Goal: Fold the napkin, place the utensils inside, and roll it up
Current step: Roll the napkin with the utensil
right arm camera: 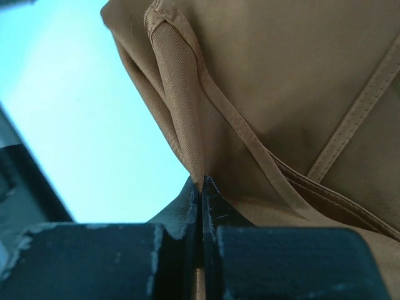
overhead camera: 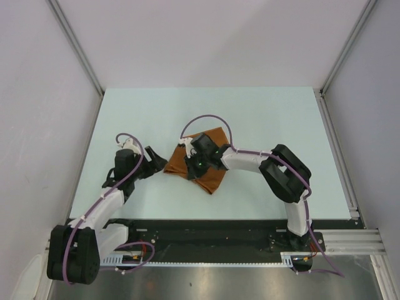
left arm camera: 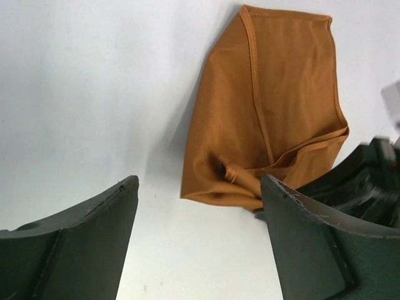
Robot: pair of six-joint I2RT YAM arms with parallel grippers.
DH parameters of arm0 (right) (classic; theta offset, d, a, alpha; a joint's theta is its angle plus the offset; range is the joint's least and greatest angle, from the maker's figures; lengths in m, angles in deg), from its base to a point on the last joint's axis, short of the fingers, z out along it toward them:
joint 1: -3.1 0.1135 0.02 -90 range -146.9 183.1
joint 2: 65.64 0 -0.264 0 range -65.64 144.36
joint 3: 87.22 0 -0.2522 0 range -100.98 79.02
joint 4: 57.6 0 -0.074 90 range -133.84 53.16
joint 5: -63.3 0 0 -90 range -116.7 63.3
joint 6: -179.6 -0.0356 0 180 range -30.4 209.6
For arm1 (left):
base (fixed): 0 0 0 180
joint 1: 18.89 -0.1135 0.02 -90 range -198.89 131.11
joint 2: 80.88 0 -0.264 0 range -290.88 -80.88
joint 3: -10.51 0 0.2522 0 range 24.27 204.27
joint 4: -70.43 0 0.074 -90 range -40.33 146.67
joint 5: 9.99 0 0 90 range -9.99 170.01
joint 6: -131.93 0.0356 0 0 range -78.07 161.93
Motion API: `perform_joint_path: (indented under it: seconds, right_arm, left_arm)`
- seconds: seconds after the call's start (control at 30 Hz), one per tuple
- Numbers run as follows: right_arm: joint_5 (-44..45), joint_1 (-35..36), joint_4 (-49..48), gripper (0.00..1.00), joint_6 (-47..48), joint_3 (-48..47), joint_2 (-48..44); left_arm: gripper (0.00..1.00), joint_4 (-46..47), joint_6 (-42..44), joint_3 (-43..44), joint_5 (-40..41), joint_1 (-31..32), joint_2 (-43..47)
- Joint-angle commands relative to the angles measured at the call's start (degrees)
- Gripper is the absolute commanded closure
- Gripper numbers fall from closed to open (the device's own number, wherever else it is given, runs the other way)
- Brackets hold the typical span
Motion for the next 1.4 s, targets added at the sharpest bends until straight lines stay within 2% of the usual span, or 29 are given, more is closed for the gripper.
perform_joint_path:
  seconds: [0.0,0.17,0.4,0.57,0.67,0.8,1.13,1.37]
  right_arm:
    - [-16.6,-4.7,1.7,1.00,-5.4,-3.6,3.0]
    - [-24.5,-9.1,3.5,1.00,-7.4,-6.1,7.2]
    - [-27.1,-11.9,8.3,1.00,-5.6,-10.1,12.4]
    - [-27.4,-12.6,8.9,1.00,-5.6,-10.8,14.1]
    - [-27.5,-12.9,9.0,1.00,-5.8,-10.9,14.9]
    - [-27.5,-13.1,9.3,1.00,-5.9,-11.2,15.2]
    - [-26.5,-13.1,10.1,1.00,-5.8,-11.4,15.7]
    - [-26.0,-13.1,10.4,1.00,-6.2,-11.6,16.0]
  left_arm:
    - [0.17,0.4,2.9,0.1,-0.7,1.2,-1.5]
    - [0.17,5.1,3.3,-0.8,-5.3,3.0,-3.2]
    - [0.16,2.8,4.7,0.1,-4.7,7.1,-1.2]
    - [0.16,4.9,2.2,0.2,-13.3,8.4,-2.5]
    - [0.16,9.2,0.4,0.8,-18.1,9.4,-6.6]
    - [0.16,12.2,-1.0,3.7,-20.7,10.4,-14.7]
    - [0.16,25.1,-6.1,7.1,-22.3,10.8,-22.8]
    - [0.16,28.8,-6.0,7.9,-21.5,10.8,-28.2]
